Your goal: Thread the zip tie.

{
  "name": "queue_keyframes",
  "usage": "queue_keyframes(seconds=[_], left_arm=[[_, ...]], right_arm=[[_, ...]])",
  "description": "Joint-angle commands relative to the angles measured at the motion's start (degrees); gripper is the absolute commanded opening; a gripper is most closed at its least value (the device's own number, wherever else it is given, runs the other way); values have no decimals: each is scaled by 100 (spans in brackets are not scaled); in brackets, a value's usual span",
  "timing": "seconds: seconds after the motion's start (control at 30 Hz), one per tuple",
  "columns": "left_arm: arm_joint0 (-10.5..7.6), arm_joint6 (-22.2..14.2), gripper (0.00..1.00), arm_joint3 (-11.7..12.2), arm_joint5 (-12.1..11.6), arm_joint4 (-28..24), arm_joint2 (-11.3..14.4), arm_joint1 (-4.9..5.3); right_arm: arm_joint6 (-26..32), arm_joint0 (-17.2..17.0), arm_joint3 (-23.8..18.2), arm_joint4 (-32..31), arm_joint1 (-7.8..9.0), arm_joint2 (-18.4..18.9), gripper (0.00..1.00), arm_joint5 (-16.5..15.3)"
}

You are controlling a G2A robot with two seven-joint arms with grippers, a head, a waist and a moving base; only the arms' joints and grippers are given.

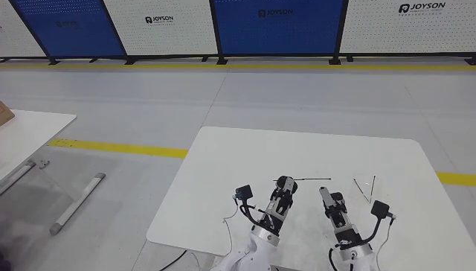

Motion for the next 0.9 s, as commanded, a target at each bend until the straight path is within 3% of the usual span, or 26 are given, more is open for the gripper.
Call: queue_keyframes(seconds=[0.0,0.27,0.37,0.67,0.87], left_arm=[[0,0,0,0,0,0,0,0],[227,-203,0,-607,311,-1164,-102,-42],[276,-274,0,-805,417,-1509,-114,-59],[277,-345,0,-849,443,-1589,-117,-60],[261,-329,0,-853,517,-1746,-126,-83]], right_arm=[[127,31,4,-102,6,16,100,78],[424,46,-133,-1250,64,163,100,454],[692,80,-225,-1689,68,132,100,1052],[767,90,-213,-1678,66,96,100,979],[1065,431,228,-1866,44,-81,100,718]])
